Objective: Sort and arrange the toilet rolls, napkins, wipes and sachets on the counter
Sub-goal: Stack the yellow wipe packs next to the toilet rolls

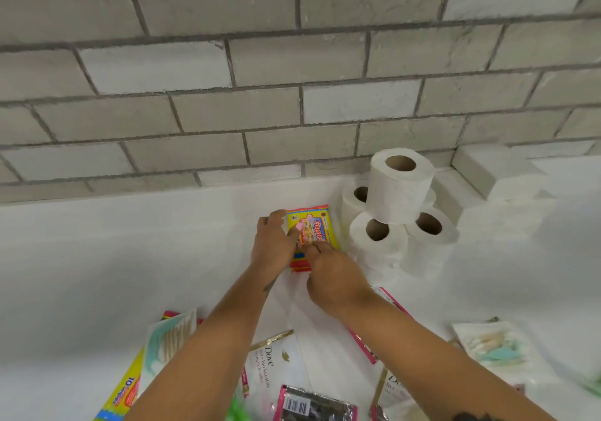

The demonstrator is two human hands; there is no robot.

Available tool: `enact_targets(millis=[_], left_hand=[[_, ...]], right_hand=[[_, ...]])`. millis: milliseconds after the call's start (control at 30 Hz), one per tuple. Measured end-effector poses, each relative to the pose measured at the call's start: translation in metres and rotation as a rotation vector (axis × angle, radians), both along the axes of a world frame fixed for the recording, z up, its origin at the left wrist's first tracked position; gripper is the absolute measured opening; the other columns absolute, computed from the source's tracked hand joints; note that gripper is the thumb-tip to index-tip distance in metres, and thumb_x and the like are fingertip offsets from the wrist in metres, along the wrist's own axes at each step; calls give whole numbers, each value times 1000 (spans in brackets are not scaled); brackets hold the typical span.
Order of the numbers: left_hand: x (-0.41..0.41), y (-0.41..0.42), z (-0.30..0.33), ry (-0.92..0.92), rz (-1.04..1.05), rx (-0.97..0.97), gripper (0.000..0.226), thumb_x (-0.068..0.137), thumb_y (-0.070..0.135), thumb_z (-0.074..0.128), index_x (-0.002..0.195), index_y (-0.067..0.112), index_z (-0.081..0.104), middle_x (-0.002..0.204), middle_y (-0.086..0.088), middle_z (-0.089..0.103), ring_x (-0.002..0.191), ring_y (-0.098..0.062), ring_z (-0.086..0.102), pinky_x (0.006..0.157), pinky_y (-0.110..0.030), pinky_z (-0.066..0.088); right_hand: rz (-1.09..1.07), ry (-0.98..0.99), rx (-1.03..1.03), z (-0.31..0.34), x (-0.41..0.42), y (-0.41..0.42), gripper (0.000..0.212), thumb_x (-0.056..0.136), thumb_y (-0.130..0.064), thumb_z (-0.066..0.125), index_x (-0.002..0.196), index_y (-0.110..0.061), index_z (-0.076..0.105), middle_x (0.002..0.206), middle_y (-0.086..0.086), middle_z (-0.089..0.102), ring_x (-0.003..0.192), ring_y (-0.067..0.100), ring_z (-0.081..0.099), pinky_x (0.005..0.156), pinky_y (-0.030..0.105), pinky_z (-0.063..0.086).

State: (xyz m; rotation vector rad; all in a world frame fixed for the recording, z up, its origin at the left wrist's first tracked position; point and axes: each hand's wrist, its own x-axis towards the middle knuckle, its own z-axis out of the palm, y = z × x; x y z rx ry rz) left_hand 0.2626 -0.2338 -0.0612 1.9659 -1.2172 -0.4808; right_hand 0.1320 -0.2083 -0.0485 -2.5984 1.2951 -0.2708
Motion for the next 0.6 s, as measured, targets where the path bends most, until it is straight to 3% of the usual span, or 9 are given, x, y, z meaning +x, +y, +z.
enact_targets(millis=[167, 467, 600], left_hand=[[-5, 24, 14, 8, -6, -71, 45, 93, 23, 55, 135, 16, 44, 130, -8, 49, 115, -20, 52, 85, -20, 35], [-33, 67, 19, 74, -80, -111, 38, 90, 21, 59, 126, 13, 53, 125, -7, 53, 111, -27, 56, 99, -37, 43], [-54, 83, 18, 97, -97, -103, 36, 89, 23, 61, 124, 15, 54, 126, -7, 52, 109, -25, 57, 96, -32, 43]], right_hand=[[-70, -91, 29, 15, -20, 21, 50, 91, -15, 46, 140, -18, 37, 138, 2, 45, 120, 24, 49, 89, 33, 45], [-131, -282, 49, 25, -82, 52, 47, 86, -18, 56, 132, -24, 50, 126, 2, 59, 112, 19, 56, 92, 26, 42], [-174, -352, 47, 29, -115, 61, 40, 86, -18, 60, 126, -22, 56, 126, -2, 60, 111, 16, 58, 89, 18, 39]])
